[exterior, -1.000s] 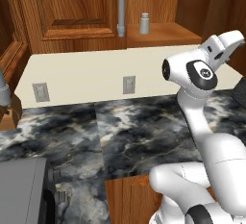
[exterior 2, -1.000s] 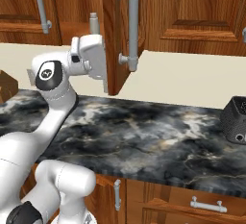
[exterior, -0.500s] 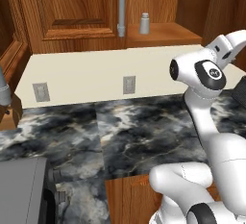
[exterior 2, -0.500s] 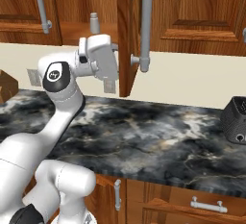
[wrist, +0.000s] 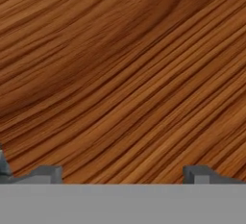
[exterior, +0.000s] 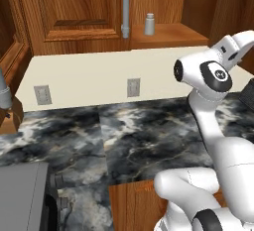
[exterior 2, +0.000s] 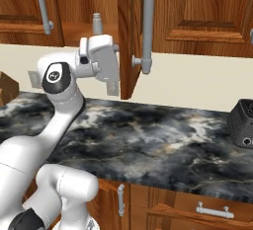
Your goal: Move the condiment bottle and shaker from the cabinet to the dining counter.
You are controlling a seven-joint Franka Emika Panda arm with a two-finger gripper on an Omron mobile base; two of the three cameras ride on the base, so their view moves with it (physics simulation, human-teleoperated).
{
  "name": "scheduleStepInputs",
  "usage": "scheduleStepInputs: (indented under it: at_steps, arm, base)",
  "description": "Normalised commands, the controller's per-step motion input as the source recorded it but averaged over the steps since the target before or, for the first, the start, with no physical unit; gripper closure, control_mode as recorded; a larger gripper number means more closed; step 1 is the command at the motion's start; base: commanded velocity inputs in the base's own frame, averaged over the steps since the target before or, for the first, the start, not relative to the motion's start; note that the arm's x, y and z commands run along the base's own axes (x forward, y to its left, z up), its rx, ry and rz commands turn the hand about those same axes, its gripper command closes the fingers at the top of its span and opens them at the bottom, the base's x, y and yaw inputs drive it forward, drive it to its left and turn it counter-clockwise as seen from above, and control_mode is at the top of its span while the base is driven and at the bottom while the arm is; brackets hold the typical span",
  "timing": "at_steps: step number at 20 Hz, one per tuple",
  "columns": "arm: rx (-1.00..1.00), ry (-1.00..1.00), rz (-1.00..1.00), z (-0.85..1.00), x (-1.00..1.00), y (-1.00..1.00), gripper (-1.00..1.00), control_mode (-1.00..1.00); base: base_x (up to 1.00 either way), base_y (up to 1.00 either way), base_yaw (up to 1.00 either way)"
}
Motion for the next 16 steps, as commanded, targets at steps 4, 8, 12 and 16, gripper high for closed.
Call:
scheduleStepInputs:
  at_steps: [4, 8, 12, 16]
  arm:
    - [0.09, -0.09, 0.02, 0.0, -0.13, 0.14, -1.0, -1.0]
    - [0.14, -0.29, 0.04, 0.0, -0.01, 0.52, -1.0, -1.0]
    - [0.1, -0.35, 0.1, 0.02, 0.0, 0.84, -1.0, -1.0]
    - [0.09, -0.22, 0.2, 0.0, 0.0, 0.98, -1.0, -1.0]
  base:
    - [0.0, 0.0, 0.0]
    - [0.0, 0.0, 0.0]
    - [0.0, 0.0, 0.0]
    - [0.0, 0.0, 0.0]
